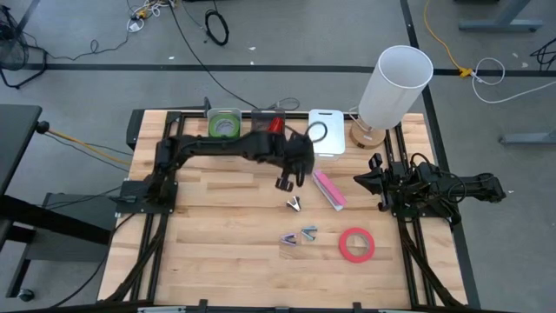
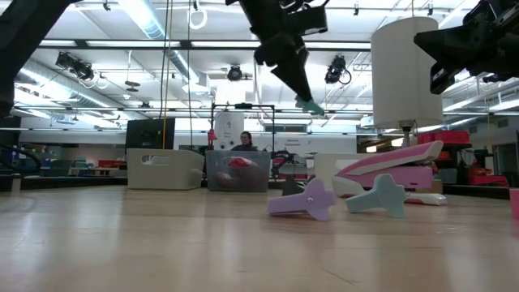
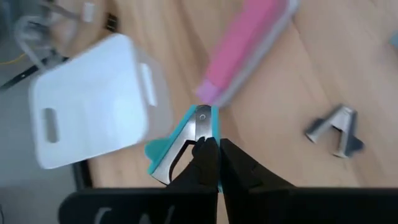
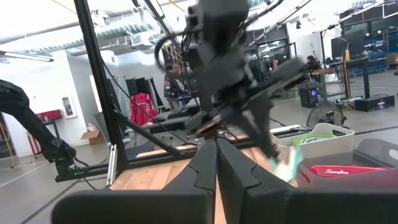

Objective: Pick and place Stapler, Stapler remover, tape
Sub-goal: Put the top light blue staple remover into the white bin

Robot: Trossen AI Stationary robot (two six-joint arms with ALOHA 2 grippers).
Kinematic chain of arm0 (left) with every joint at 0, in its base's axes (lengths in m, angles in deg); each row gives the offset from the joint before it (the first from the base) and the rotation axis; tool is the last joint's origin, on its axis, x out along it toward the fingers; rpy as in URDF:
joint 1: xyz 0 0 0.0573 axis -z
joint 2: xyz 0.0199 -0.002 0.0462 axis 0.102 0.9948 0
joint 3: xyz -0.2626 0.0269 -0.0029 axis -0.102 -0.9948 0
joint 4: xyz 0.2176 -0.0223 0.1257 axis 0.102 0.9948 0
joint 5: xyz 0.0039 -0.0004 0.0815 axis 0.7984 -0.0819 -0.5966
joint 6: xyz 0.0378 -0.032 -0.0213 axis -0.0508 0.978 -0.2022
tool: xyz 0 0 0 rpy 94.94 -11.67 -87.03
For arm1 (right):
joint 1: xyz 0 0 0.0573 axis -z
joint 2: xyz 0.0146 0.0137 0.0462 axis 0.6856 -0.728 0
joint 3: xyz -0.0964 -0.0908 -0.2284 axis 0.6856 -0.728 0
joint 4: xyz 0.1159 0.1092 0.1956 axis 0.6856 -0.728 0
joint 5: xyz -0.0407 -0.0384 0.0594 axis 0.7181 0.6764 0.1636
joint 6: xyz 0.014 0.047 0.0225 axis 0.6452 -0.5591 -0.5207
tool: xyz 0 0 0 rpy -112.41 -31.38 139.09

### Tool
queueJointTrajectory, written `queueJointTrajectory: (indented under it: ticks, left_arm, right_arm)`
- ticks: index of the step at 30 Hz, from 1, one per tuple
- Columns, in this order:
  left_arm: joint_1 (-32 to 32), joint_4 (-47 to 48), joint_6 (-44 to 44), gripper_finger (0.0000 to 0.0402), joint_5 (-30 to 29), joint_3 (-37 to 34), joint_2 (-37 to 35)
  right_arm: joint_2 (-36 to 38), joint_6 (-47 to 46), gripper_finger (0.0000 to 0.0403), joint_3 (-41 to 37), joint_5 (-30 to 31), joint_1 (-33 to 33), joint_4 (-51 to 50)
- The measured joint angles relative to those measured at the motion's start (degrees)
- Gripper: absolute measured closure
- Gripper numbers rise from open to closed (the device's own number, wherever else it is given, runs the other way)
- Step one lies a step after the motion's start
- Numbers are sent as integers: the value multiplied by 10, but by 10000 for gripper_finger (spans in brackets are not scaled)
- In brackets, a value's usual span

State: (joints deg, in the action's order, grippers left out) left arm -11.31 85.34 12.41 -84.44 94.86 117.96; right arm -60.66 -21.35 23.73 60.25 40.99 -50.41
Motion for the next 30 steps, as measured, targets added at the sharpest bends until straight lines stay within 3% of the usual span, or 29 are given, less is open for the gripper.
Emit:
queueJointTrajectory:
  ticks: [9, 23, 30]
  left_arm:
    - [-40, -2, 22, 400, 28, 49, 0]
    - [-84, 4, 118, 400, 195, 177, 0]
    - [-86, 6, 130, 400, 238, 235, 0]
  right_arm:
    - [0, 0, 386, 0, 0, 0, 0]
    - [0, 0, 386, 0, 0, 0, 0]
    - [0, 0, 386, 0, 0, 0, 0]
